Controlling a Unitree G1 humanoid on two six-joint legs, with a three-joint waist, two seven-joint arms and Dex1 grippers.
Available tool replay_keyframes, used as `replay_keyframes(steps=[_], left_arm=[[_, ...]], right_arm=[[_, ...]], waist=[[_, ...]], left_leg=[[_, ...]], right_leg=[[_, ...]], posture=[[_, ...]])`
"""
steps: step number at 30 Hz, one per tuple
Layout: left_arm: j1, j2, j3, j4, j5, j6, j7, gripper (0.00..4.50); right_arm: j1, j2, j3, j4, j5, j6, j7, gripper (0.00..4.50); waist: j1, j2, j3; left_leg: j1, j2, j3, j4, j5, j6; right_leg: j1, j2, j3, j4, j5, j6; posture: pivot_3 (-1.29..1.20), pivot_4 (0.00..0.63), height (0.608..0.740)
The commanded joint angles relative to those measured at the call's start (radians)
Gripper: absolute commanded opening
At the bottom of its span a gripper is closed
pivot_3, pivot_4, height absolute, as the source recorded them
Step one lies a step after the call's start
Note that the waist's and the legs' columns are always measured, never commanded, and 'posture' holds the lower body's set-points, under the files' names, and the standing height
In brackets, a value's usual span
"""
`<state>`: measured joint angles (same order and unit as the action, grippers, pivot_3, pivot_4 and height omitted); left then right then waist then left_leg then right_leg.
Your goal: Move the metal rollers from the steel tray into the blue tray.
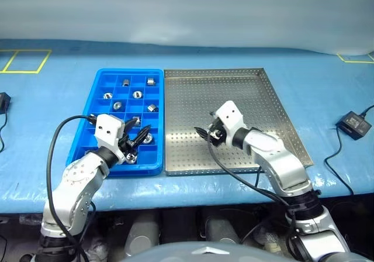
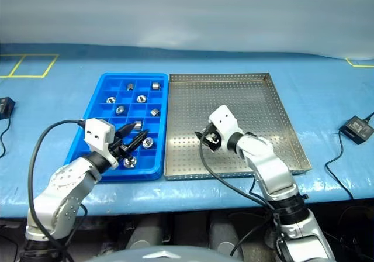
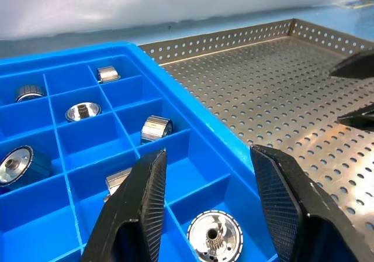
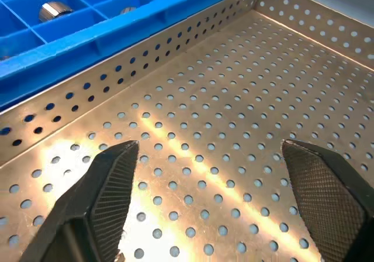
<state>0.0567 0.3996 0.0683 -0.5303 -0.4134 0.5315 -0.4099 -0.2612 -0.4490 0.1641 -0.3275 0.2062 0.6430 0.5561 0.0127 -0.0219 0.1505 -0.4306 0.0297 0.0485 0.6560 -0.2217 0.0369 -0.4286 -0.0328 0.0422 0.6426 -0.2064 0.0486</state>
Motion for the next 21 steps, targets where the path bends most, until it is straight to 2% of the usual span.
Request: replay_keyframes(steps=[1, 4, 21], left_arm=[[-0.014, -0.008, 0.013, -0.001, -0.02, -0.054, -0.034, 3.03], [-0.04, -0.034, 0.029, 0.019, -0.007, -0.06, 0.006, 3.92], [-0.053, 0.013, 0.003, 0.01, -0.006, -0.005, -0.027, 3.92]], right_arm=[[0.008, -0.046, -0.015, -0.059, 0.013, -0.044, 0.058, 4.5], [0.016, -0.063, -0.009, -0.078, 0.011, -0.046, 0.067, 4.5], [0.026, -0.067, -0.006, -0.088, 0.014, -0.046, 0.091, 4.5]], waist=[[0.0, 0.0, 0.0], [0.001, 0.0, 0.0], [0.0, 0.0, 0.0]], left_leg=[[0.0, 0.0, 0.0, 0.0, 0.0, 0.0], [0.0, 0.001, 0.0, 0.002, 0.0, 0.0], [0.0, 0.001, 0.0, 0.003, 0.0, 0.0]], right_leg=[[0.0, 0.0, 0.0, 0.0, 0.0, 0.001], [0.0, 0.001, 0.0, 0.0, -0.002, 0.003], [0.001, 0.002, 0.001, 0.0, -0.001, 0.002]], posture=[[0.06, 0.15, 0.74], [0.05, 0.15, 0.74], [0.04, 0.15, 0.74]])
